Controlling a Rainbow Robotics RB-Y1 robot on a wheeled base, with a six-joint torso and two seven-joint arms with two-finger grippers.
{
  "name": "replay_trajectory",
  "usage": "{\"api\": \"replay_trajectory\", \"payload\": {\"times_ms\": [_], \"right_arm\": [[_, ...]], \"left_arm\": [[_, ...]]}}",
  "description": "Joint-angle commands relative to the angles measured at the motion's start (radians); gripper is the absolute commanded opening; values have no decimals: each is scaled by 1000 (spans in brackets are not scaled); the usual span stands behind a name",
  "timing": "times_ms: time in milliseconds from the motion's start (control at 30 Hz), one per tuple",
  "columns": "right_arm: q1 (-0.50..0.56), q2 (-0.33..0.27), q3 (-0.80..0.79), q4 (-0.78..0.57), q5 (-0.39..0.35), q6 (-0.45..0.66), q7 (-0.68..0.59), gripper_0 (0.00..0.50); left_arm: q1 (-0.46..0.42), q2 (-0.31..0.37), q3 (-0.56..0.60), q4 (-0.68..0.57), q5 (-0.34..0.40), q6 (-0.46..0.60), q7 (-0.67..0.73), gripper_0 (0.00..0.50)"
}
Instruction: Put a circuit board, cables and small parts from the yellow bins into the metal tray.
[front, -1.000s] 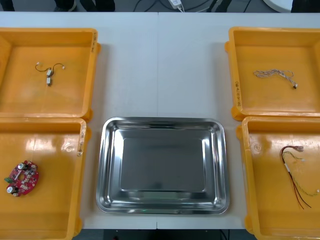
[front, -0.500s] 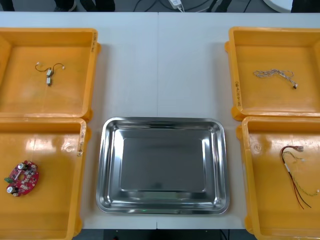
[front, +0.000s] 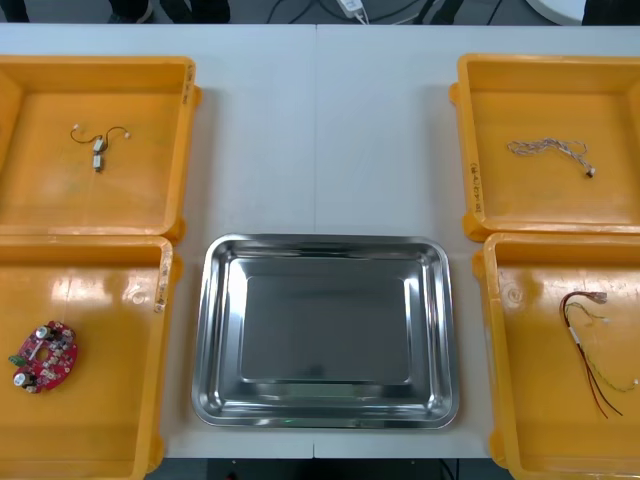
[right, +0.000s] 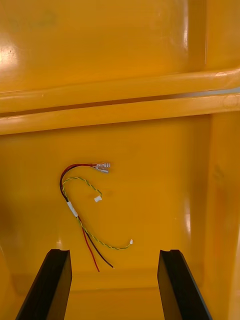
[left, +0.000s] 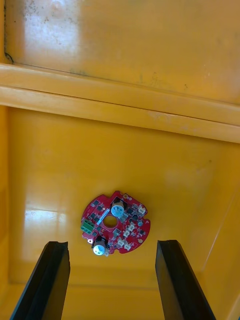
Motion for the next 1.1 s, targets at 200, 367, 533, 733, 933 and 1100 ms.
{"api": "replay_trajectory", "payload": {"times_ms": [200, 367, 533, 733, 933, 1100], "right_arm": [[13, 11, -35, -26, -8, 5, 42, 500], [13, 11, -35, -26, -8, 5, 42, 500], [13, 11, -35, -26, -8, 5, 42, 500], [13, 11, -35, -26, -8, 5, 42, 500], [13, 11, -35, -26, -8, 5, 42, 500], [13, 11, -35, -26, -8, 5, 42, 500]], "left_arm": [[20, -9, 30, -29, -10, 9, -83, 500], [20, -9, 30, -29, -10, 9, -83, 500], [20, -9, 30, -29, -10, 9, -83, 500], [20, -9, 30, -29, -10, 9, -83, 500], [20, -9, 30, -29, -10, 9, -83, 500], [20, -9, 30, -29, -10, 9, -83, 500]]}}
